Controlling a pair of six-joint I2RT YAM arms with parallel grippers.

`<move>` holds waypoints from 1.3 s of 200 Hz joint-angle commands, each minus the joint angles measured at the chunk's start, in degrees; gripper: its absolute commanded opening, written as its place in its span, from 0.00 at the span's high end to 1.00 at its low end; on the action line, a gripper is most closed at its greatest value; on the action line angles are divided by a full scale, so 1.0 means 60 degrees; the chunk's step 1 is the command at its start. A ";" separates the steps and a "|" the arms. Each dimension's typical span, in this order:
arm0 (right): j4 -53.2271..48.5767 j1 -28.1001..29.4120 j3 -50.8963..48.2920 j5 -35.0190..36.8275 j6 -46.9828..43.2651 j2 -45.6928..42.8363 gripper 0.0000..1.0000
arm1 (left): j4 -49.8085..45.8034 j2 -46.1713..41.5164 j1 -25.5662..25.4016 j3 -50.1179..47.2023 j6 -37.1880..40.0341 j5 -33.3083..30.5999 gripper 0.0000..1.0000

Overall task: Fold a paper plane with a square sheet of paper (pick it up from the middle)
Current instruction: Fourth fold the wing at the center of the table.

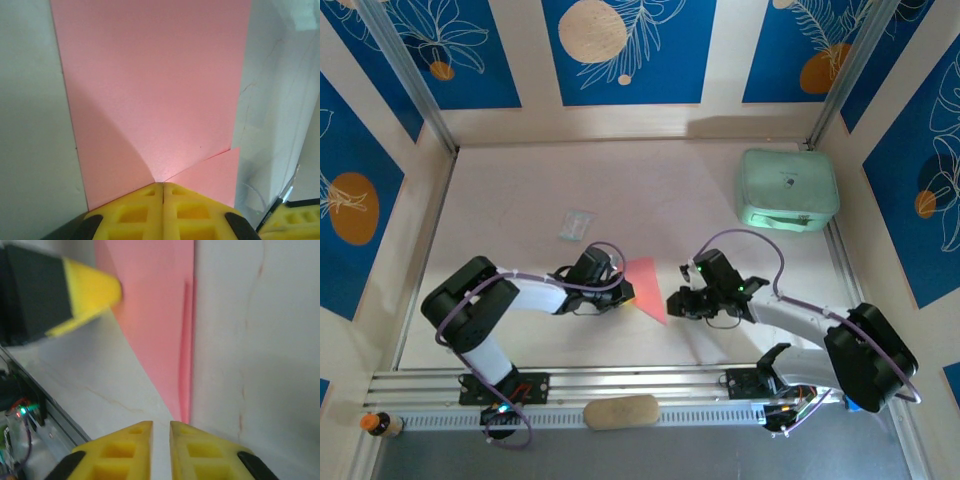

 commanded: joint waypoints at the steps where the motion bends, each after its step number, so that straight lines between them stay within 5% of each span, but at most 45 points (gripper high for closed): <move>1: -0.0294 -0.0220 0.0753 0.0193 -0.0467 0.0708 0.76 | -0.0185 -0.0249 -0.0354 -0.0235 -0.0572 -0.1238 1.00; 30: -0.0035 -0.0303 0.1352 -0.0042 -0.0748 0.1893 0.67 | -0.0303 -0.0563 -0.0491 -0.0245 -0.0585 -0.1585 0.92; 84: 0.0435 -0.0333 0.1679 -0.0538 -0.0796 0.2738 0.67 | -0.1721 -0.1511 -0.0429 0.0364 0.0599 -0.1593 0.72; 134: 0.0597 -0.0347 0.1775 -0.0968 -0.0889 0.2823 0.68 | -0.1841 -0.1897 0.0027 0.0066 0.0737 -0.1294 0.68; 260: 0.0846 -0.0499 0.1769 -0.1461 -0.1211 0.2541 0.94 | -0.1307 -0.1739 0.1329 -0.0126 0.0976 0.0507 0.57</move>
